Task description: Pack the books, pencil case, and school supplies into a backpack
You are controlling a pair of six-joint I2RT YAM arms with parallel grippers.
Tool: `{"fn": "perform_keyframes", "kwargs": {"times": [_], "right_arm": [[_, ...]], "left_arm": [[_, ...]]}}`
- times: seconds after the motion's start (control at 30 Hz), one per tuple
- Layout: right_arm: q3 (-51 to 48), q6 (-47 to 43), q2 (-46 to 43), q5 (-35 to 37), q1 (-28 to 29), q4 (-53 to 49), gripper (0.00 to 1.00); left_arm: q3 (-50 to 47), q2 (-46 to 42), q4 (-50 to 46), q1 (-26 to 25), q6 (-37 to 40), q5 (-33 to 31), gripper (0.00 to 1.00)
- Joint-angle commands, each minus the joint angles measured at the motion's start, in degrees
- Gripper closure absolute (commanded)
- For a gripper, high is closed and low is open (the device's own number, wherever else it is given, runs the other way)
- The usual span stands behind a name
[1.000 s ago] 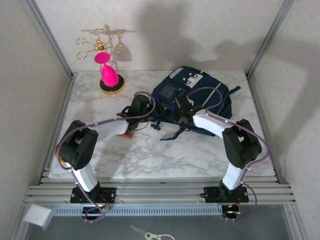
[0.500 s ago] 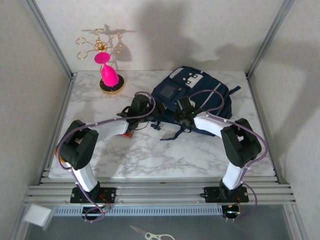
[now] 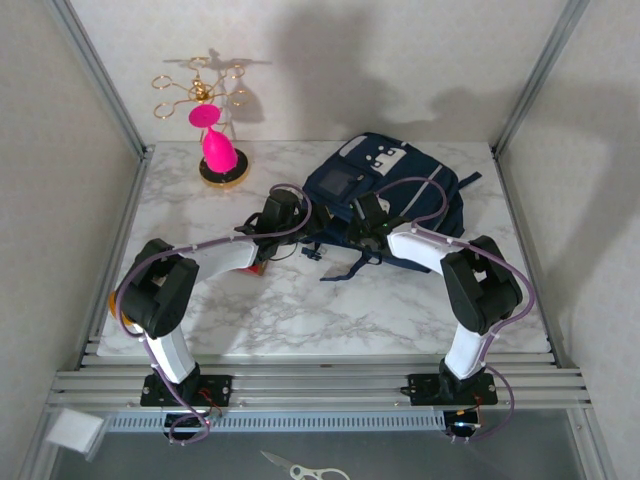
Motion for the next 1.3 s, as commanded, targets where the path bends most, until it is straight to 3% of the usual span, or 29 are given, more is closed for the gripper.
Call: {"fn": "perform_keyframes", "kwargs": {"times": [0.0, 0.43, 0.7, 1.0, 1.27], "right_arm": [[2.8, -3.1, 0.0, 4.0, 0.1, 1.2, 0.70], [5.8, -5.8, 4.2, 5.9, 0.6, 0.5, 0.73], [5.0, -5.0, 5.0, 9.2, 1.0, 0.6, 0.66], [3.7, -5.9, 3.0, 11.1, 1.2, 9.0, 0.79], [1.6, -8.3, -2.9, 9.8, 1.4, 6.8, 0.90]], "left_arm": [[0.4, 1.0, 2.0, 0.2, -1.4, 0.2, 0.43], [0.5, 3.5, 2.7, 0.1, -2.0, 0.2, 0.42], [0.8, 4.2, 2.4, 0.1, -1.7, 0.3, 0.42], [1.2, 5.1, 2.5, 0.0, -2.0, 0.8, 0.41], [2.0, 7.1, 5.8, 0.0, -5.7, 1.0, 0.39]]}}
